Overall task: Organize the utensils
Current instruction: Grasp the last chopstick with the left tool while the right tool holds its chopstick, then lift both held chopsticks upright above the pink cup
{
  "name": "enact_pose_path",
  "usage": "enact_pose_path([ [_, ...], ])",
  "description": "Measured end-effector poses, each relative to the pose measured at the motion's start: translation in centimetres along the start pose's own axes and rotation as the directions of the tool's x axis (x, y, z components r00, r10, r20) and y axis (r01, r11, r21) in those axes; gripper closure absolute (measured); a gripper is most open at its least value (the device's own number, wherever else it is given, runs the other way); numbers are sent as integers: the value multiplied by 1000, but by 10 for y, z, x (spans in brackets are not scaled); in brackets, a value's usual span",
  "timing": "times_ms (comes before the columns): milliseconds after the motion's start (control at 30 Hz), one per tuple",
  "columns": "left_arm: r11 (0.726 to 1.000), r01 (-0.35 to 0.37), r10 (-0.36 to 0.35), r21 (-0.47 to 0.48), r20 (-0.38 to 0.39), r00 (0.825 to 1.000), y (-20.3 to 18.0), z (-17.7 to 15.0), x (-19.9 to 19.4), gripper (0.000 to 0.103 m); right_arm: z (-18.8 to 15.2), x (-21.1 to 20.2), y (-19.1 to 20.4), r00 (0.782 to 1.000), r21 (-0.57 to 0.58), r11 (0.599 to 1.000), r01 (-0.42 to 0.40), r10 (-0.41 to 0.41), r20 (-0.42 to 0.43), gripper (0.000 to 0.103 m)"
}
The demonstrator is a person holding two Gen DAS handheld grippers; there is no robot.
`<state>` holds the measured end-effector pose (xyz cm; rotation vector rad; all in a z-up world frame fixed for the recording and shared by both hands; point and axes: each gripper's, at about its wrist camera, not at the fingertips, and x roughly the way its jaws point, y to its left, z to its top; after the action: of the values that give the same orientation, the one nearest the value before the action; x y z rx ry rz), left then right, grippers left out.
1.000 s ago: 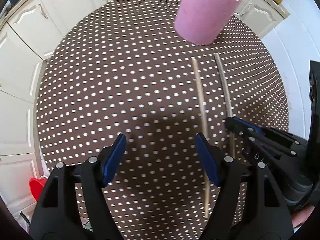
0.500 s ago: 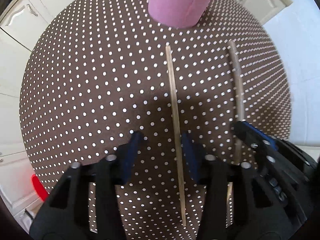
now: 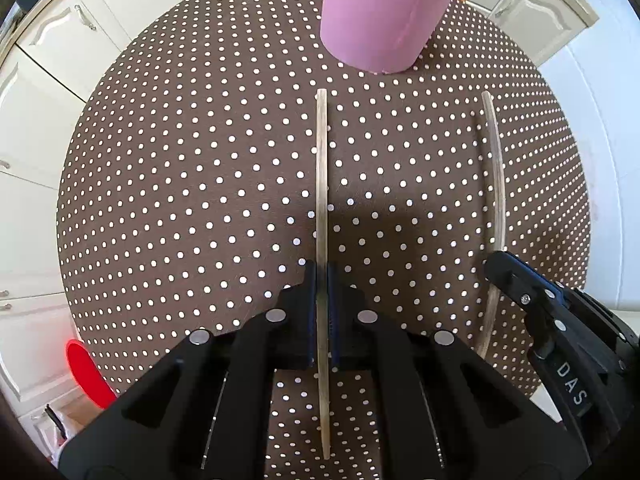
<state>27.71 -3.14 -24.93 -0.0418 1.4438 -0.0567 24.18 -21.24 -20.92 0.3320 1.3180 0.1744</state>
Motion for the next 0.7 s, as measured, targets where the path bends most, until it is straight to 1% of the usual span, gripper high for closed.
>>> enact_pose_path([
  [67, 1000, -2, 2, -3, 12, 1000, 14, -4, -14, 97, 2, -4, 3, 1000, -5, 1000, -10, 10, 18, 98],
  [133, 1000, 0, 1, -7, 24, 1000, 20, -4, -28, 97, 4, -9, 6, 999, -5, 1000, -20, 20, 37, 98],
  [167, 1000, 3, -2, -9, 31, 1000, 29, -8, -42, 97, 5, -13, 7, 998, -4, 999, -32, 32, 51, 98],
  [267, 1000, 15, -15, -5, 74, 997, 29, -9, -63, 97, 9, -21, 9, 995, -2, 999, -53, 53, 86, 98],
  [333, 1000, 7, -7, 1, 90, 996, 32, -9, -75, 97, 13, -28, 10, 992, -2, 998, -58, 58, 110, 98],
  [467, 1000, 15, -16, 12, 125, 992, 35, -6, -93, 97, 23, -42, 12, 983, -8, 998, -70, 70, 168, 98],
  [500, 1000, 15, -17, 15, 134, 991, 41, -10, -91, 97, 26, -45, 12, 981, -8, 997, -75, 75, 181, 98],
  [600, 1000, 21, -24, 20, 160, 987, 47, -10, -105, 97, 35, -52, 10, 972, -10, 997, -75, 76, 221, 98],
  [700, 1000, 22, -25, 19, 198, 980, 51, -2, -123, 97, 46, -61, 11, 961, -10, 997, -80, 80, 266, 98],
])
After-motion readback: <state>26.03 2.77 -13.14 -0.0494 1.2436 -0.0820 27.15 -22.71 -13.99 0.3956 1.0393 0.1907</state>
